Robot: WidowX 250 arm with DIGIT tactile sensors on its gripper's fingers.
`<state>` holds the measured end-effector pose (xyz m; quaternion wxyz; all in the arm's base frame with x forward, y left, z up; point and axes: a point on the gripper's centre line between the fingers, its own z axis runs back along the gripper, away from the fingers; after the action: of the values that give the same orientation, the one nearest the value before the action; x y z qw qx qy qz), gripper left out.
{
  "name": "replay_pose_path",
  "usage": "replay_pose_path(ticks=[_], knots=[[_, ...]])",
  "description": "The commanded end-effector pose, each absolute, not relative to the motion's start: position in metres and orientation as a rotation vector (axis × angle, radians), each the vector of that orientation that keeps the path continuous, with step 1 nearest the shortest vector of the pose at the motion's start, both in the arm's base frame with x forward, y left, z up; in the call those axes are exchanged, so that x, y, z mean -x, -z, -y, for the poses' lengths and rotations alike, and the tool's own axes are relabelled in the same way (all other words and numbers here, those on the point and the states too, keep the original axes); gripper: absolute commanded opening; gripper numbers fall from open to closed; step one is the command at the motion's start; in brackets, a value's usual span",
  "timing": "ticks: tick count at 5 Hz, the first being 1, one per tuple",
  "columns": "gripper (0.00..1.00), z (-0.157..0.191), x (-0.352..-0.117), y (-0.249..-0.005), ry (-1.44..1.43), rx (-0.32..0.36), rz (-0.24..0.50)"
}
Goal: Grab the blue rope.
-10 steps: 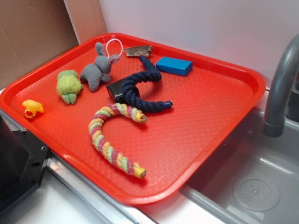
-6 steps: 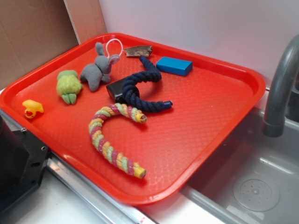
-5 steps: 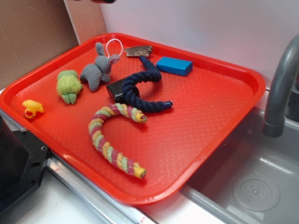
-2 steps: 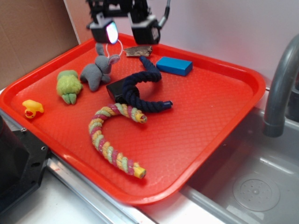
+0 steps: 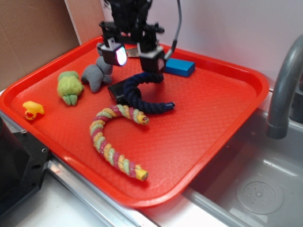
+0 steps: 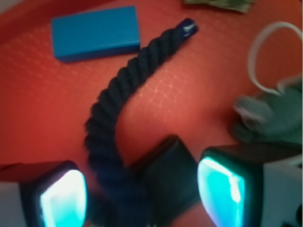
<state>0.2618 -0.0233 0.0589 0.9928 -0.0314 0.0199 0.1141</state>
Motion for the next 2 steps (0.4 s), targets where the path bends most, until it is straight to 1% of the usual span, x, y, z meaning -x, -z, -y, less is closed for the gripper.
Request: replay_pose_path(ticks=[1, 2], knots=[[1.00, 0.0381, -0.2759, -0.0271, -0.166, 0.079, -0.003], [0.00, 0.0400, -0.2699, -0.0255, -0.184, 0.079, -0.013]])
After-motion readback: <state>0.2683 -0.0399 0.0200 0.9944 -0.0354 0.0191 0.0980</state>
